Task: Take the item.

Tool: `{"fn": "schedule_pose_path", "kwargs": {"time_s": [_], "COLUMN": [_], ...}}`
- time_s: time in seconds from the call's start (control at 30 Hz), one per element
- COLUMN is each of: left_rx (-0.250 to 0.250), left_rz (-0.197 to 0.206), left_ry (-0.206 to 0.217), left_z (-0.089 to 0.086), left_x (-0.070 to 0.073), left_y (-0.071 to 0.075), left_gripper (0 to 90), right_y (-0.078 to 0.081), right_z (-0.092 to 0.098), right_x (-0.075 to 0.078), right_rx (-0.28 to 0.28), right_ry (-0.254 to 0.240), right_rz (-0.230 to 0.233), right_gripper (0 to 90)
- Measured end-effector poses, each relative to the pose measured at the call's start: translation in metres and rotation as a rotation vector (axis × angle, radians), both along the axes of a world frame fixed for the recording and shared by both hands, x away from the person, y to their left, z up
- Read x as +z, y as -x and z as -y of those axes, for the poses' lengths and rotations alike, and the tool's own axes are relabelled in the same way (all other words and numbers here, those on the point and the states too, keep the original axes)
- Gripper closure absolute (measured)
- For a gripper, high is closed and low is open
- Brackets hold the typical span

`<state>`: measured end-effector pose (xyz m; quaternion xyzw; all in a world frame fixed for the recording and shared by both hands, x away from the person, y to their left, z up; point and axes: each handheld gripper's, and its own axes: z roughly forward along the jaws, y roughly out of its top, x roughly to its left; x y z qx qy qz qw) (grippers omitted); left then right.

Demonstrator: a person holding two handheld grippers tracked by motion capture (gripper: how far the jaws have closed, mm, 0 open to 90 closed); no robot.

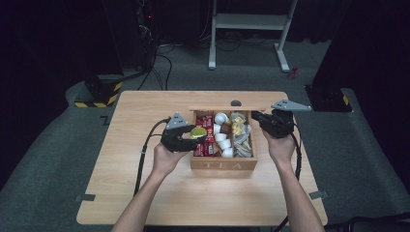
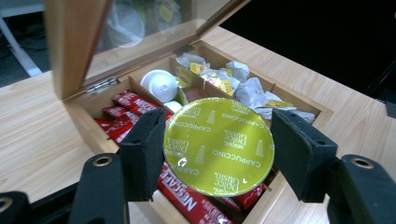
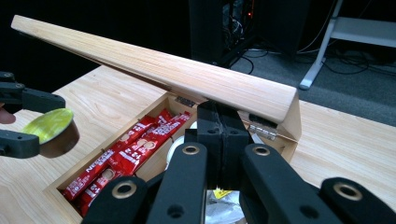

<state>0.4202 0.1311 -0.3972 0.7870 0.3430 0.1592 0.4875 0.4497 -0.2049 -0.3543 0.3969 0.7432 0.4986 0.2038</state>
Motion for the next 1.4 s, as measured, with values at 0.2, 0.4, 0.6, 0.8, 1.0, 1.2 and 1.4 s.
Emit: {"fn": "schedule_pose_path", "kwargs": {"time_s": [0.2,0.4,0.6,0.8,1.0,1.2,1.4], "left_rx": [0.019,0.041,0.054,0.073,0.095,0.12,0.149], "left_rz": [-0.003,-0.008,-0.009,-0.007,-0.008,-0.013,-0.011], "left_ry": [0.01,0.017,0.011,0.019,0.02,0.041,0.061], "left_z": [-0.014,-0.027,-0.036,-0.046,-0.058,-0.071,-0.085], "left_x": [0.002,0.006,0.008,0.01,0.008,0.007,0.006], "left_y": [0.001,0.002,0.005,0.007,0.009,0.01,0.013], "left_gripper": [38.2,38.2,38.2,38.2,38.2,38.2,38.2], "right_y": [0.0,0.001,0.001,0.002,0.003,0.004,0.005], "right_z": [0.0,0.0,0.0,0.001,0.001,0.001,0.001], "right_x": [-0.001,0.0,-0.001,-0.001,-0.002,-0.003,-0.004], "right_rx": [-0.001,-0.002,-0.001,0.0,0.001,0.003,0.002], "right_ry": [-0.005,-0.001,-0.004,-0.002,-0.002,-0.001,-0.001], "right_rz": [0.002,-0.003,0.0,-0.003,0.001,-0.001,0.001], "right_gripper": [89.9,89.9,89.9,89.9,89.9,89.9,89.8]}}
